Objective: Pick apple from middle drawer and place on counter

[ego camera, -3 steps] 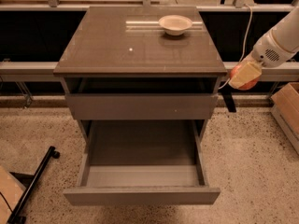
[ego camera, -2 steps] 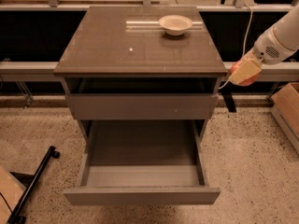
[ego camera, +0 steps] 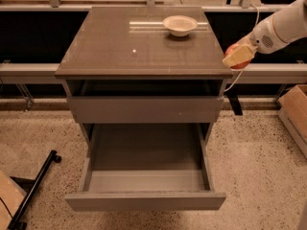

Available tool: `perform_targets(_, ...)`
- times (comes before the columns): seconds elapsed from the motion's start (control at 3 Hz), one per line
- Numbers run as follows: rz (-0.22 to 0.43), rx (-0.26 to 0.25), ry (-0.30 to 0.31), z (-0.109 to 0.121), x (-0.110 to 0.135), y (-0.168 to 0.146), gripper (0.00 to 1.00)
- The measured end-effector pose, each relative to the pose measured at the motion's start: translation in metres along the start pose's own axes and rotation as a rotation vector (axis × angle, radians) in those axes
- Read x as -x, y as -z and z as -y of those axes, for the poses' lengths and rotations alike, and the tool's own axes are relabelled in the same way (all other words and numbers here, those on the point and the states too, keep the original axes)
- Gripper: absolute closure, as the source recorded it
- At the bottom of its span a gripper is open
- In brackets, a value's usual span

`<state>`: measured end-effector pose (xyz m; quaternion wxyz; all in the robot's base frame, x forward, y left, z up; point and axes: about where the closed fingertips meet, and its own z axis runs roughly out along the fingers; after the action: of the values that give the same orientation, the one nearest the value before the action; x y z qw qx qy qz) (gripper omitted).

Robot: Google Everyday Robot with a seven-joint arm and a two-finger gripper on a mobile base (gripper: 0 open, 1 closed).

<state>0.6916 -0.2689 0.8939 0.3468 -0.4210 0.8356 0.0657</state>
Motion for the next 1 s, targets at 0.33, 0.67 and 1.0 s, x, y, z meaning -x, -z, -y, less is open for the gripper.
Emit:
perform_targets(0.33,0.088,0.024,0.017,0.007,0.029,-0.018,1.0)
perform_targets(0.67,0.205,0.089,0.054,0.007,0.074,-0.043,0.98)
perform_targets(1.0,0.269,0.149,0.089,0.0,0.104,-0.063,0.74)
